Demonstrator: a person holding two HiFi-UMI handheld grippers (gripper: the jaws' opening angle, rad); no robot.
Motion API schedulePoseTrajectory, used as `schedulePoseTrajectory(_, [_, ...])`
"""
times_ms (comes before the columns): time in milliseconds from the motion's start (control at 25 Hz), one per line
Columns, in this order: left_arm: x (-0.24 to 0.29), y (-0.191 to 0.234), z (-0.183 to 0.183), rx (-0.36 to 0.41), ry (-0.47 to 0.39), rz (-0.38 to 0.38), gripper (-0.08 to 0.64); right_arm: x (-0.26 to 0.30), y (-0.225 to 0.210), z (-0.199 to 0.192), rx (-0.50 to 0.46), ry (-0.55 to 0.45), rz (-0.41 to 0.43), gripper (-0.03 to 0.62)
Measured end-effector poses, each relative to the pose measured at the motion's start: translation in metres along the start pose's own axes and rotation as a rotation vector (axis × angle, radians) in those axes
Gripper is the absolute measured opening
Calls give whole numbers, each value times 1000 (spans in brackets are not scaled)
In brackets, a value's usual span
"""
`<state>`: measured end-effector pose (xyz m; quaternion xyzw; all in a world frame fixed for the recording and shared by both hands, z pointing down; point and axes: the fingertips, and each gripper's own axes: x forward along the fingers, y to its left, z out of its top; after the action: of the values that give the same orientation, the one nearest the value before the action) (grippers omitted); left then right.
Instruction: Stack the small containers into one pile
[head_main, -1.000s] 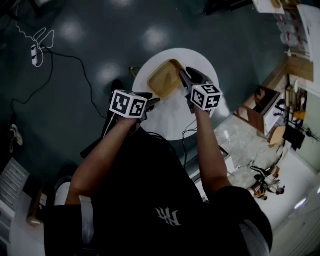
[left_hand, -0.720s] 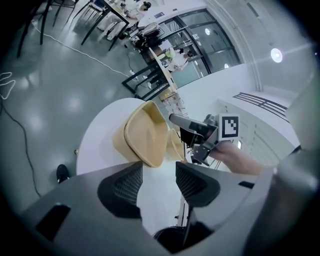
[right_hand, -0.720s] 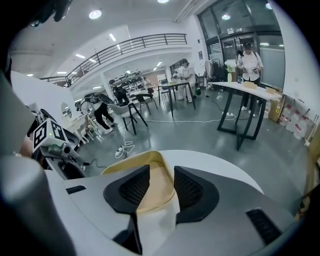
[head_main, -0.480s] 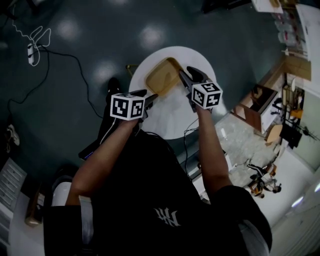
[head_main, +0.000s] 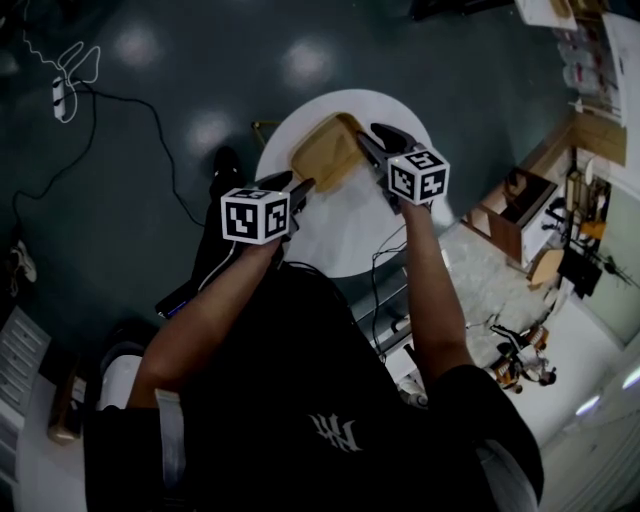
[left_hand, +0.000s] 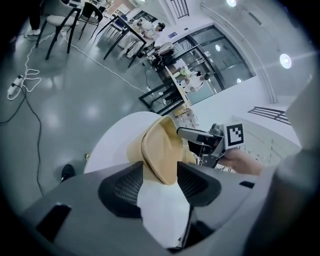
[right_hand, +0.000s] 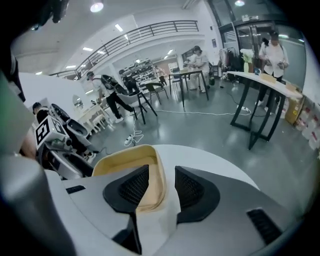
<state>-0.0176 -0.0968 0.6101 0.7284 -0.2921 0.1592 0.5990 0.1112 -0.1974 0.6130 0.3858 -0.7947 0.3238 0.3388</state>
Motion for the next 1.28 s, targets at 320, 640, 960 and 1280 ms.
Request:
schedulePoseTrajectory(320, [8, -1, -6, -27, 11, 4, 190, 19, -2, -5, -61, 57, 61, 164])
schedulePoseTrajectory(640, [7, 6, -4, -44, -3, 16, 160, 27, 10, -7, -61, 71, 121, 132])
schedulePoseTrajectory(960, [0, 5, 6, 11, -25, 40, 158, 12, 19, 4, -32, 2, 106, 121])
schedulePoseTrajectory(1280, [-17, -14, 21, 140, -31, 31, 118, -27, 22, 20, 8, -118, 40, 107])
